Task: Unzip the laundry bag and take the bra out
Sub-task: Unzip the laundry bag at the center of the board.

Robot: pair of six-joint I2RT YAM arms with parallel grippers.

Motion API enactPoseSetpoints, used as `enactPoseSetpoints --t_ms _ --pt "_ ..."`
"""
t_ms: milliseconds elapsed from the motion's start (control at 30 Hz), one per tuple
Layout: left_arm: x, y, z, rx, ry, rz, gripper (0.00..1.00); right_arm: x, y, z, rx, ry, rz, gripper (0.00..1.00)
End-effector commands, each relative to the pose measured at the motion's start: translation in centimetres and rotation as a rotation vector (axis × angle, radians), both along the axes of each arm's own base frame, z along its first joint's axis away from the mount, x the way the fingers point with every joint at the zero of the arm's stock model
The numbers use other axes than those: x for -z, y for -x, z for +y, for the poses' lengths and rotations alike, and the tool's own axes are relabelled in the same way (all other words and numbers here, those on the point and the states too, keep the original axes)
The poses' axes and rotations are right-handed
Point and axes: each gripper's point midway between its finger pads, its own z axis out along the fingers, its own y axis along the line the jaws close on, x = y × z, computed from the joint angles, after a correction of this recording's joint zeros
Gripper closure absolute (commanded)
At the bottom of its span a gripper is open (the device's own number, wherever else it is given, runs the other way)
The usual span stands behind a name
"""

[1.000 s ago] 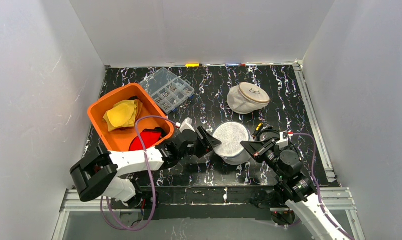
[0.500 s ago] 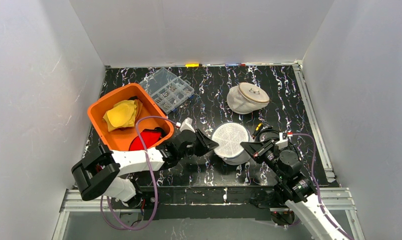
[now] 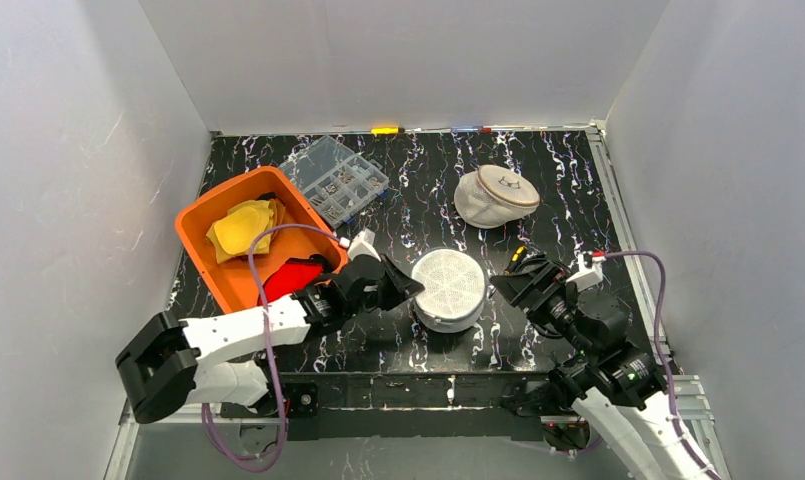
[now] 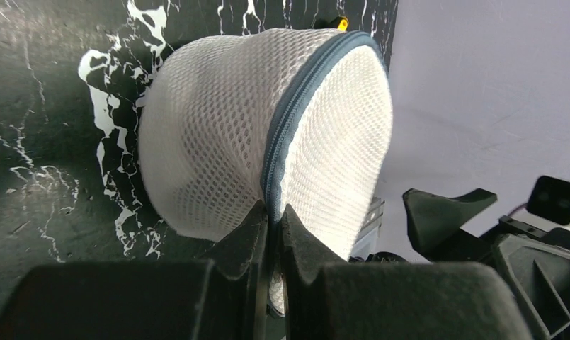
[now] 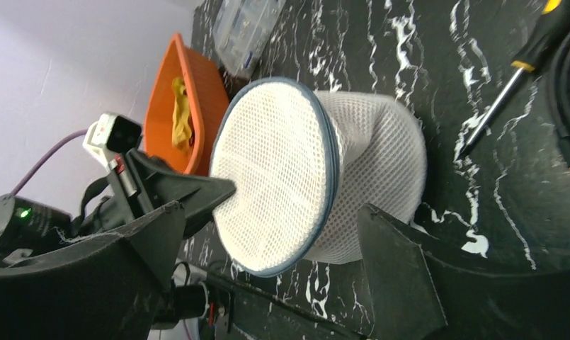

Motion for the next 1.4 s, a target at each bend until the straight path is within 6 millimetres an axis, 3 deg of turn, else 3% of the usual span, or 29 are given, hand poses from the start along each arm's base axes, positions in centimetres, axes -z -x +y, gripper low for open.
enactPoseSetpoints --t_ms 0,67,133,200,367,467,667,867,1033,1200,1367 --pt "-1.7 -0.5 3.2 -0.049 -0.185 -0.023 1.00 -1.0 -1.0 -2.9 0.141 0.114 -0.007 0.01" --pt "-2.6 -0.5 4.6 -0.065 -0.270 -0.024 1.00 -3.2 -1.1 -2.1 0.071 0.128 -0.120 0.01" --pt "-3.8 -0.5 6.0 -0.084 -0.333 -0.037 1.00 -5.7 -0.5 0.2 -0.084 0.123 -0.256 0.01" --pt "-5.0 -0.6 7.2 -0.109 -0.382 -0.040 1.00 -6.6 0.2 2.1 -0.222 0.147 -0.303 0.01" --pt "-7.4 -1.0 9.5 -0.193 -0.495 0.026 1.00 -6.7 -1.5 3.9 -0.329 0.284 -0.230 0.01" --pt "-8.3 -1.6 9.4 -0.207 -0.517 0.036 1.00 -7.0 -3.3 4.3 -0.309 0.319 -0.213 0.01" --pt "-7.4 -2.4 8.9 -0.221 -0.479 0.067 1.00 -4.4 -4.4 6.4 -0.274 0.467 -0.156 0.01" --pt "-6.0 -2.8 8.8 -0.220 -0.441 0.113 1.00 -3.3 -2.7 9.2 -0.258 0.585 -0.174 0.01" --pt "-5.3 -2.6 9.3 -0.240 -0.417 0.131 1.00 -6.3 -0.7 10.3 -0.309 0.311 -0.336 0.01" --pt "-4.8 -2.4 9.1 -0.265 -0.372 0.205 1.00 -3.7 2.1 13.2 -0.513 0.240 -0.292 0.14" --pt "-5.2 -2.0 9.2 -0.304 -0.352 0.271 1.00 -4.0 3.8 15.4 -0.589 0.131 -0.323 0.22"
